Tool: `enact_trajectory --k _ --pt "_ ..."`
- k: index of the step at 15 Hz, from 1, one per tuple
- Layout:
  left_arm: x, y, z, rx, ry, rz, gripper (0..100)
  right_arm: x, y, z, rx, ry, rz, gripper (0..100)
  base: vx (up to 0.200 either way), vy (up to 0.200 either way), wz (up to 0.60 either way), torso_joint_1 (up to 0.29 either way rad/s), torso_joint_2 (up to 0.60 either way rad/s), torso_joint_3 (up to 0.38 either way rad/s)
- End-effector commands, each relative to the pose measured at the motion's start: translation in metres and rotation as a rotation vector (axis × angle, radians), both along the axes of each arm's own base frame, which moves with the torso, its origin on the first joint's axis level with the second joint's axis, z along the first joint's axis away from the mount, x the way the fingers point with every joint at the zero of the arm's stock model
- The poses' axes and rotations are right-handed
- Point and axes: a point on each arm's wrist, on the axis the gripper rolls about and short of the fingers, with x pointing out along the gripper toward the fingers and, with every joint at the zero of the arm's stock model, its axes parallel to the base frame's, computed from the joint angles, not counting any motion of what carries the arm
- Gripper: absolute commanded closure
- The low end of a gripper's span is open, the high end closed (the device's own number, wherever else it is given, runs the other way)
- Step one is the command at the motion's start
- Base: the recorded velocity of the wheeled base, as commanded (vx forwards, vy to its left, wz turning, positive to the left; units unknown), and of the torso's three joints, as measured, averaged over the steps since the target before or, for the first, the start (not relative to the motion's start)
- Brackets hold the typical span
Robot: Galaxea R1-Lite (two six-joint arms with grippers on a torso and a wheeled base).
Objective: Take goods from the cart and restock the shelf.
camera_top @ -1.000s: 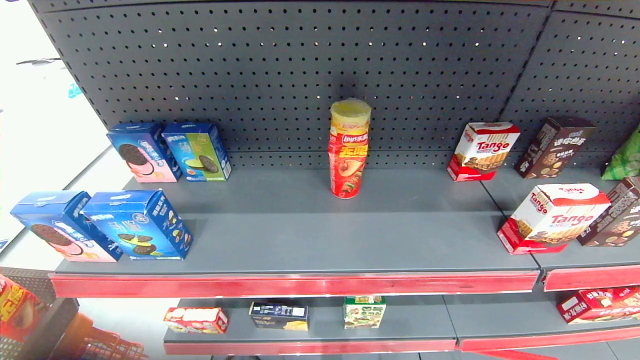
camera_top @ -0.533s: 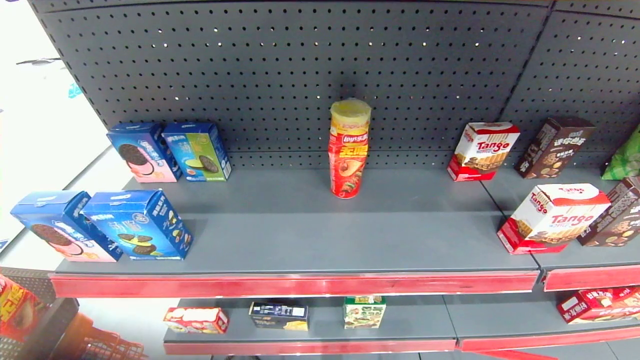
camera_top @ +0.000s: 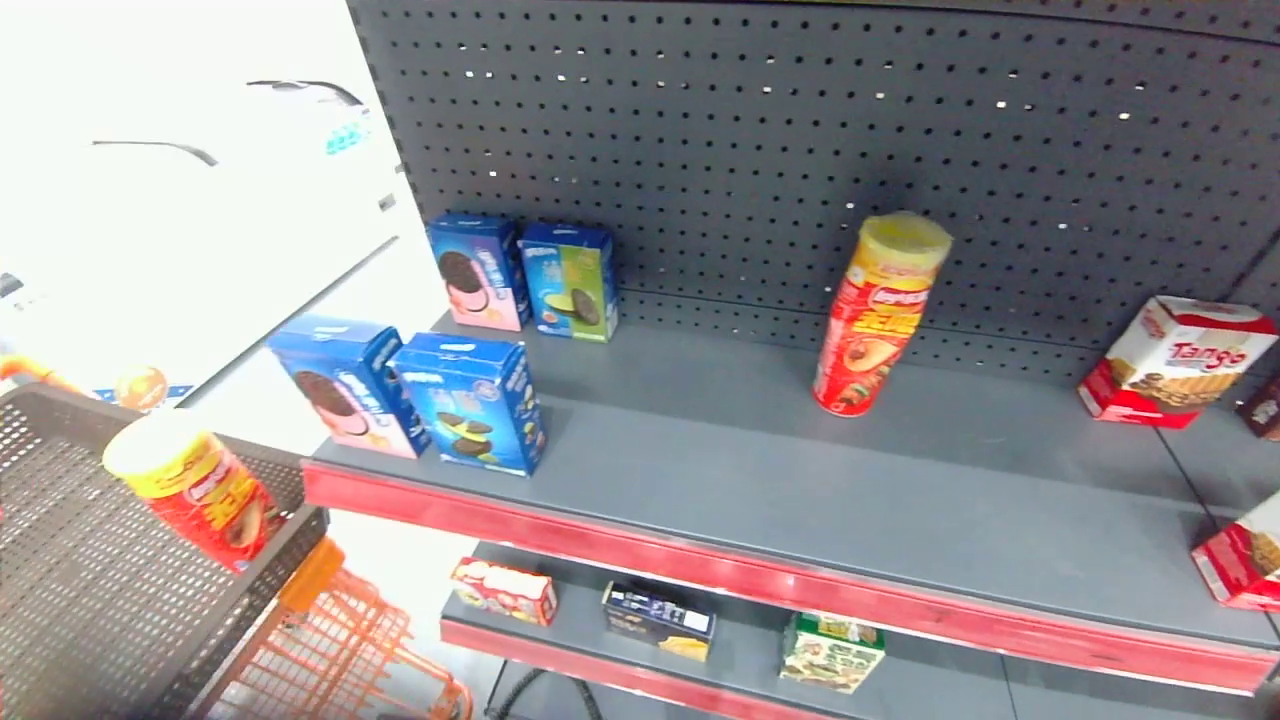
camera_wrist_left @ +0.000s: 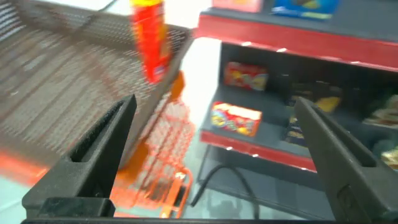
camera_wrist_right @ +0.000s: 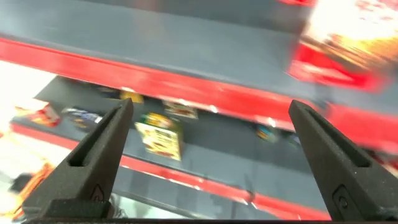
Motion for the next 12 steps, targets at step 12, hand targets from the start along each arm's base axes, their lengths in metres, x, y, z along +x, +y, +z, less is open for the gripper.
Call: enact_trajectory --k 12 --pt "-0.0001 0.0 0.0005 0.01 -0.001 -0.001 0 0.0 -0.0001 0.0 0.004 0.0 -0.003 0 0.0 0.0 0.1 0.0 0.0 0.0"
